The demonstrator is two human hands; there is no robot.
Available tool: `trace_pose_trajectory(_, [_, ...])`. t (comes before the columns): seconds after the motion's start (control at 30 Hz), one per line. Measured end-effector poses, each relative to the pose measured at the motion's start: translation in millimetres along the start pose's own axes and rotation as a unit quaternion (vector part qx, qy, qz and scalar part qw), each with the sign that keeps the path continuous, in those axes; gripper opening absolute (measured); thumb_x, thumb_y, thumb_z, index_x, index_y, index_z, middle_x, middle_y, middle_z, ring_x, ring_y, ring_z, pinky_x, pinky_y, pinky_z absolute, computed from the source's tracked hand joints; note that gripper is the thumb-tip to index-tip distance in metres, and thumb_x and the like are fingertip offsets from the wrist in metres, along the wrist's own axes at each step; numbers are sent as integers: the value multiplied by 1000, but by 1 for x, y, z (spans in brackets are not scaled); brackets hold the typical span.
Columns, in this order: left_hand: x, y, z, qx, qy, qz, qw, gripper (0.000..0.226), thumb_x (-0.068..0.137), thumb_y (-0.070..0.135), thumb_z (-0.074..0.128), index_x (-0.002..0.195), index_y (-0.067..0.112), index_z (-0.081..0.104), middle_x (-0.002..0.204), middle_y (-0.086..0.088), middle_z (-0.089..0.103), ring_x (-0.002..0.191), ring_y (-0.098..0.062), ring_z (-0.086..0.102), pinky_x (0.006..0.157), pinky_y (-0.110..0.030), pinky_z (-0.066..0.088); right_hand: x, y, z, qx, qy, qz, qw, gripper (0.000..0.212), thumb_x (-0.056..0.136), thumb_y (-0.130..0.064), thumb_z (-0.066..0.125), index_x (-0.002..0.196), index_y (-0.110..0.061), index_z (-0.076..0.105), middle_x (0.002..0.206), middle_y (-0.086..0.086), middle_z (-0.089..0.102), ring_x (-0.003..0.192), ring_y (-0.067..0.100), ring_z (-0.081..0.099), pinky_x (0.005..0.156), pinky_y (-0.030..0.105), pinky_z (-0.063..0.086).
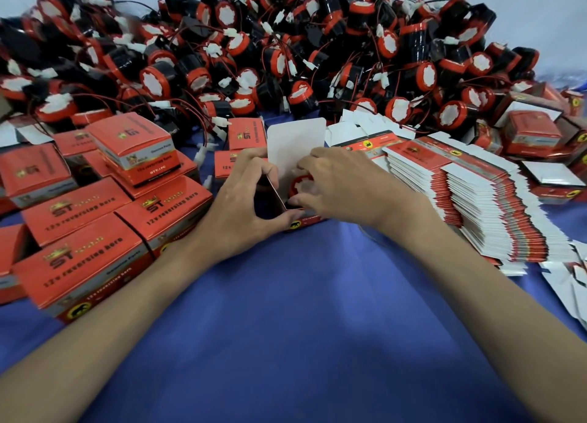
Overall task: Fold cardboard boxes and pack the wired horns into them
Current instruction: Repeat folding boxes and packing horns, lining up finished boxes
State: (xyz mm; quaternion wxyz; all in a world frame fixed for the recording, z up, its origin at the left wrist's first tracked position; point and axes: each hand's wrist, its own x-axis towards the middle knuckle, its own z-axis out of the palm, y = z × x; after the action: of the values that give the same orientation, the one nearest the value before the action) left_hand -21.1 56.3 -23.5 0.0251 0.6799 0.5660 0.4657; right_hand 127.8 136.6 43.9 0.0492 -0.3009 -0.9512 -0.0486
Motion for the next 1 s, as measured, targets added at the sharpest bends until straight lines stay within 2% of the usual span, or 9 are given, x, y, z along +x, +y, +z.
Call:
trace_pose_trajectory(0.17, [-1, 1, -1, -2, -4, -1, 1000, 49, 71, 21, 86, 92, 15, 42, 119, -7, 45, 113, -12, 42, 87, -13, 38, -2, 1, 0, -7, 30, 13, 999, 37, 88, -41, 53, 110, -11, 58, 109, 4, 58, 106, 24, 47, 79, 40, 33])
trace_pose_trajectory(0.3, [-1, 1, -2, -2, -8, 1, 1000, 49, 71, 19, 86, 93, 15, 42, 122, -8, 46, 112, -9, 41, 86, -17, 39, -3, 2, 4, 45, 9, 38, 998, 44, 86, -41, 55, 117, -10, 50, 121, 5, 53, 114, 23, 41, 93, 45, 40])
trace_pose_trajectory(0.43, [1, 1, -1, -5, -12, -2, 1000, 48, 73, 22, 84, 94, 17, 41, 124, -2, 42, 118, -11, 40, 89, -18, 39, -4, 0, 5, 81, 15, 31, 996, 41, 85, -34, 57, 116, -7, 51, 118, 9, 47, 112, 26, 42, 95, 45, 42])
trace_pose_trajectory(0.57, [-1, 2, -2, -6, -10, -2, 1000, 47, 73, 26, 83, 94, 16, 42, 121, -7, 45, 114, -14, 44, 87, -22, 42, 0, 5, -1, 64, 10, 4, 998, 41, 85, -36, 60, 115, -9, 58, 112, 6, 55, 102, 25, 54, 87, 35, 43])
trace_pose_trajectory(0.73, [-1, 1, -2, -8, -15, 1, 1000, 47, 74, 28, 82, 94, 17, 41, 119, -1, 42, 109, -7, 41, 85, -7, 34, 1, 16, -5, 122, -48, -26, 991, 46, 84, -41, 64, 125, -19, 57, 110, -4, 41, 102, 16, 49, 85, 21, 33])
trace_pose_trajectory(0.83, [0, 2, -3, -3, -20, -5, 1000, 46, 75, 27, 82, 94, 16, 42, 119, -1, 43, 109, -8, 41, 85, -7, 34, 2, 22, -7, 143, -65, -35, 987, 43, 86, -38, 64, 124, -21, 58, 107, -5, 36, 92, 7, 43, 74, 10, 27])
trace_pose_trajectory(1.0, [-1, 4, -2, -1, -15, 1, 1000, 44, 76, 21, 82, 93, 17, 41, 116, 2, 44, 104, 0, 40, 87, -4, 32, 0, 29, -12, 100, -81, -27, 991, 50, 89, -35, 60, 134, -16, 50, 119, -5, 38, 114, 14, 41, 97, 28, 35])
